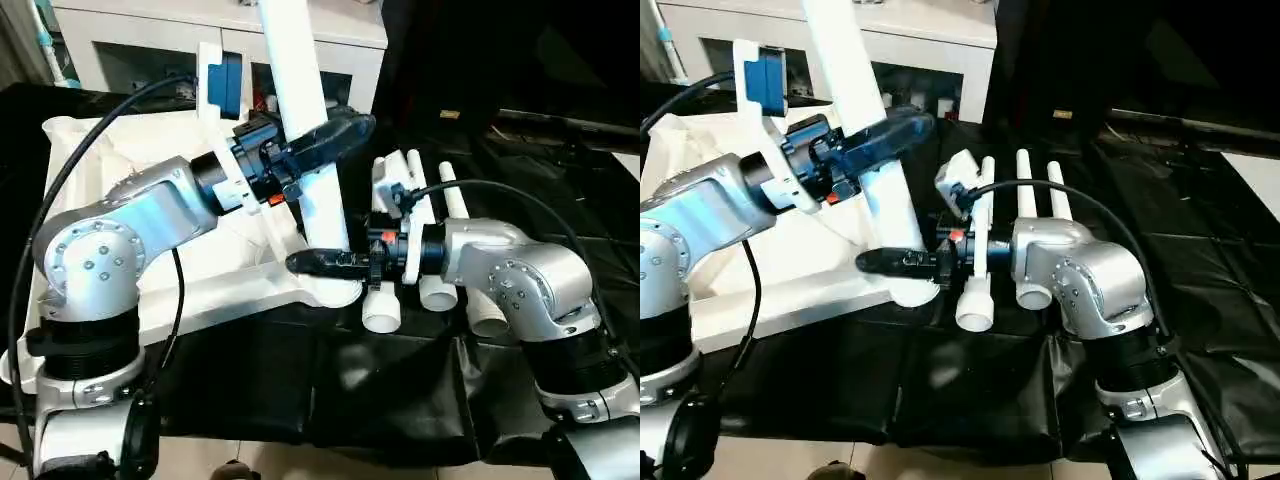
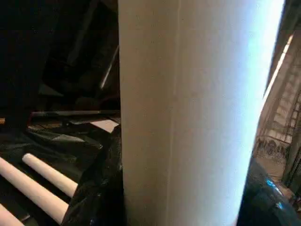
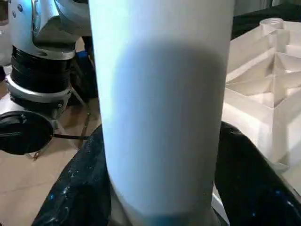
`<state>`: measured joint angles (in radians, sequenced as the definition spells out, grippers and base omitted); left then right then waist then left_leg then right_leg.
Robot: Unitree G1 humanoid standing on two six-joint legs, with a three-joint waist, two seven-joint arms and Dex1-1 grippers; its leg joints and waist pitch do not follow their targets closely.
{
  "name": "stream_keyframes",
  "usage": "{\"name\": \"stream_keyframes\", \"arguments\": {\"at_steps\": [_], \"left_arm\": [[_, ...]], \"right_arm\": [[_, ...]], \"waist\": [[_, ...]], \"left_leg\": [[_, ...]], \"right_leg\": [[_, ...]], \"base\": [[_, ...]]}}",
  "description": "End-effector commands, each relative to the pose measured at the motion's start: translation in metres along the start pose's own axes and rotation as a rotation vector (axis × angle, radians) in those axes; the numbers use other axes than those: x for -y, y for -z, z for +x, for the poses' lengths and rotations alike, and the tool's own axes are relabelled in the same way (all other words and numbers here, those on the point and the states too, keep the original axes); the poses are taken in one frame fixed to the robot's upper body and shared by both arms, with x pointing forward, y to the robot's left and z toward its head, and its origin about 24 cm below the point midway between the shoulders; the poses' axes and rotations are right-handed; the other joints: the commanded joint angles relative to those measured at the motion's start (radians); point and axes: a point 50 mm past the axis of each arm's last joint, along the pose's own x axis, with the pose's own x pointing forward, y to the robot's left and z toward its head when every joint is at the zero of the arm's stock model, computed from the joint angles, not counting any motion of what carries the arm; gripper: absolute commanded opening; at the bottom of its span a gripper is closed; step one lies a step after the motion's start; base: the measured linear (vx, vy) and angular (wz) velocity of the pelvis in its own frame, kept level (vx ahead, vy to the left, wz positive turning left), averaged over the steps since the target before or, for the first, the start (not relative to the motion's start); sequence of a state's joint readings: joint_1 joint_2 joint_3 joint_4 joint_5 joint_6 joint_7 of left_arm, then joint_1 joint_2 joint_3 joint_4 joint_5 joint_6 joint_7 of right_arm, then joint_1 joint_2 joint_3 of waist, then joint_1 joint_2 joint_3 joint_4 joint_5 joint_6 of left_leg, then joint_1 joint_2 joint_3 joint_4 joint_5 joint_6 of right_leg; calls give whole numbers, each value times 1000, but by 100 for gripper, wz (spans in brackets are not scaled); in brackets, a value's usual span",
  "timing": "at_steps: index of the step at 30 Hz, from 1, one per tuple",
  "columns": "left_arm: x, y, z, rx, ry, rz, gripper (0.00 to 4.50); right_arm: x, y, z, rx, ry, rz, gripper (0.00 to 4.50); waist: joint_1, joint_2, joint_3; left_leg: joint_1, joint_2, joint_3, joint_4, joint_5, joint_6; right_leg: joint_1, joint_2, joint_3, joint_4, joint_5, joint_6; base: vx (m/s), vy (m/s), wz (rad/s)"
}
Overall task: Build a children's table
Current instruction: Rotate table base
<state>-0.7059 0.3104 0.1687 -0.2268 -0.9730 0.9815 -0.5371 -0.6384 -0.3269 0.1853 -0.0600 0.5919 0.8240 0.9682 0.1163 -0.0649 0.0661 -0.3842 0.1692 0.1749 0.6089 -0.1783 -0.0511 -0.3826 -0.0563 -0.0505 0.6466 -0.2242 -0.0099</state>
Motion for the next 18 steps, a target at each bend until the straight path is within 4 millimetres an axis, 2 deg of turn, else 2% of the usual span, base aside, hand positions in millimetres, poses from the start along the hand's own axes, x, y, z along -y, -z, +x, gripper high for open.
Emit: {"name": "stream_keyframes", "arguments": {"at_steps": [1, 3, 5, 14, 18], "left_arm": [[7, 2, 2, -30, 48, 24, 184], [7, 6, 2, -69, 54, 47, 184], [7, 7, 2, -85, 52, 59, 184], [5, 6, 2, -85, 51, 66, 184], [3, -2, 1, -39, 37, 94, 184]], "right_arm": [[-1, -3, -3, -2, 6, -9, 245], [-1, -5, -5, 6, -6, -3, 238], [-1, -6, -5, 7, -7, -7, 209], [1, -5, -3, 13, 13, 1, 198], [1, -3, -2, 18, 4, 24, 196]], "waist": [[2, 13, -73], [2, 13, -73], [1, 12, -73], [2, 12, -73], [2, 11, -73]], "left_leg": [[23, 57, -20, -69, -85, -45], [23, 57, -21, -69, -84, -46], [23, 57, -20, -70, -82, -48], [22, 56, -20, -69, -84, -53], [23, 56, -20, -69, -82, -52]], "right_leg": [[48, -84, 51, -66, -22, -187], [48, -84, 51, -67, -23, -182], [47, -84, 51, -66, -16, -182], [48, -85, 52, -66, -20, -184], [47, -84, 51, -66, -23, -181]], "base": [[0, 0, 0], [0, 0, 0], [0, 0, 0], [0, 0, 0], [0, 0, 0]]}}
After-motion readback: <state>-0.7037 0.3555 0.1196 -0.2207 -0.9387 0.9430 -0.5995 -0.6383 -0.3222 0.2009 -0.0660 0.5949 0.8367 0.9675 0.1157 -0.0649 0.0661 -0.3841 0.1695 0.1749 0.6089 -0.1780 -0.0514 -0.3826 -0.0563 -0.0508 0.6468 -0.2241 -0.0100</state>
